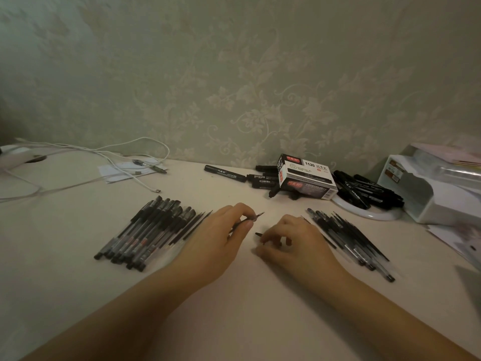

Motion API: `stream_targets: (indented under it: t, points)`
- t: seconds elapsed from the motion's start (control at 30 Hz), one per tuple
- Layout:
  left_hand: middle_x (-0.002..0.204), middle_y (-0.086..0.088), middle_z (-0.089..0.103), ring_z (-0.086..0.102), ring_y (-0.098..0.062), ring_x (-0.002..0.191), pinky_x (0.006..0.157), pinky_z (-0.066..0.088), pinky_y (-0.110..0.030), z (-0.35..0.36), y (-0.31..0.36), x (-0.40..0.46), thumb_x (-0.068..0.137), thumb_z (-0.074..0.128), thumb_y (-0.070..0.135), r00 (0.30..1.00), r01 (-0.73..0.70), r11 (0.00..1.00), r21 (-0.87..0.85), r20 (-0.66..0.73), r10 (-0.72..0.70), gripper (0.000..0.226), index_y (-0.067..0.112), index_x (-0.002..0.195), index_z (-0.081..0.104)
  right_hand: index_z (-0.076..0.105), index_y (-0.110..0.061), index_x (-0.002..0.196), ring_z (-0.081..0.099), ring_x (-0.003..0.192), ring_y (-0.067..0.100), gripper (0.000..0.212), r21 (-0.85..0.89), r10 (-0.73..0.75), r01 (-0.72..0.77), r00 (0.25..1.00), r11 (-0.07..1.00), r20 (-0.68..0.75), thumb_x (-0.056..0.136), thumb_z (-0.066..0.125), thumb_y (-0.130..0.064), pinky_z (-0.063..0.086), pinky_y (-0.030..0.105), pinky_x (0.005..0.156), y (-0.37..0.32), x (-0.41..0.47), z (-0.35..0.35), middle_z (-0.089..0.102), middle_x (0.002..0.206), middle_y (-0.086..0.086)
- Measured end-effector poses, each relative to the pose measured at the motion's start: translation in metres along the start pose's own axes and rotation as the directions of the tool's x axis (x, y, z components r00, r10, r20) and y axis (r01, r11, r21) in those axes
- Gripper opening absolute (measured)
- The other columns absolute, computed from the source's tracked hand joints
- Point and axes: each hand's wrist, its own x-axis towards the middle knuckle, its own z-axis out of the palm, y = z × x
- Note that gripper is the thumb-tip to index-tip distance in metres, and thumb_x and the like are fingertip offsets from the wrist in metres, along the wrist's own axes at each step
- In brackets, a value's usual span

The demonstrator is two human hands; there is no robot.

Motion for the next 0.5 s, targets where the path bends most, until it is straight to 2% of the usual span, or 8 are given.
stream_targets:
  t: [0.13,0.2,0.27,0.3,0.4,0.5]
  points:
    - [0.081,0.021,0.051,0.049,0.007,0.075,0.064,0.034,-0.006,0.000,-0.002,0.000,0.099,0.047,0.027,1.000,-0.003,1.000,0.012,0.001,0.003,0.015,0.026,0.107,0.059,0.074,-0.029,0.091,0.048,0.079,0.000,0.009,-0.019,-0.035,0.035,0.999,0.999,-0.019,0.087,0.071,-0.037,0.033,0.010,0.066,0.001,0.001,0.003,0.057,0.083,-0.013]
    - [0.088,0.019,0.056,0.052,0.002,0.081,0.068,0.036,-0.009,0.001,-0.003,0.001,0.099,0.046,0.029,1.000,0.001,1.000,0.021,0.017,-0.002,0.016,0.028,0.108,0.058,0.074,-0.028,0.086,0.056,0.078,-0.001,0.004,0.186,0.036,-0.013,0.992,0.983,-0.120,0.088,0.071,-0.027,0.039,0.007,0.066,0.001,0.003,0.000,0.066,0.079,-0.013]
    - [0.092,0.018,0.057,0.053,0.000,0.084,0.070,0.038,-0.011,0.001,-0.005,0.001,0.099,0.044,0.031,1.000,0.004,1.000,0.030,0.028,-0.005,0.017,0.030,0.109,0.057,0.075,-0.025,0.086,0.064,0.075,0.000,0.008,0.516,0.189,-0.082,0.969,0.853,-0.158,0.089,0.071,-0.019,0.046,0.008,0.065,0.001,0.005,-0.004,0.072,0.079,-0.010]
    - [0.091,0.018,0.056,0.053,0.000,0.084,0.070,0.039,-0.012,0.002,-0.005,0.001,0.099,0.044,0.032,0.999,0.002,0.999,0.035,0.032,-0.003,0.017,0.031,0.109,0.057,0.074,-0.024,0.088,0.065,0.072,-0.001,0.009,0.624,0.241,-0.091,0.957,0.776,-0.160,0.090,0.070,-0.017,0.048,0.008,0.065,0.001,0.006,-0.007,0.074,0.079,-0.008]
    - [0.092,0.017,0.056,0.052,-0.001,0.086,0.072,0.045,-0.019,0.002,-0.006,0.000,0.099,0.043,0.034,0.999,-0.019,0.998,0.052,0.039,0.017,0.017,0.033,0.109,0.057,0.074,-0.020,0.095,0.065,0.069,-0.001,0.009,0.740,0.298,-0.110,0.946,0.663,-0.127,0.091,0.067,-0.015,0.051,0.010,0.065,0.001,0.008,-0.009,0.075,0.080,-0.005]
    - [0.095,0.015,0.058,0.053,-0.002,0.087,0.075,0.048,-0.025,0.003,-0.005,0.000,0.099,0.043,0.035,0.998,-0.042,0.998,0.049,0.044,0.040,0.018,0.032,0.109,0.057,0.074,-0.018,0.097,0.066,0.071,-0.001,0.009,0.753,0.261,-0.110,0.961,0.649,-0.085,0.091,0.067,-0.014,0.051,0.010,0.067,0.000,0.008,-0.006,0.076,0.080,-0.004]
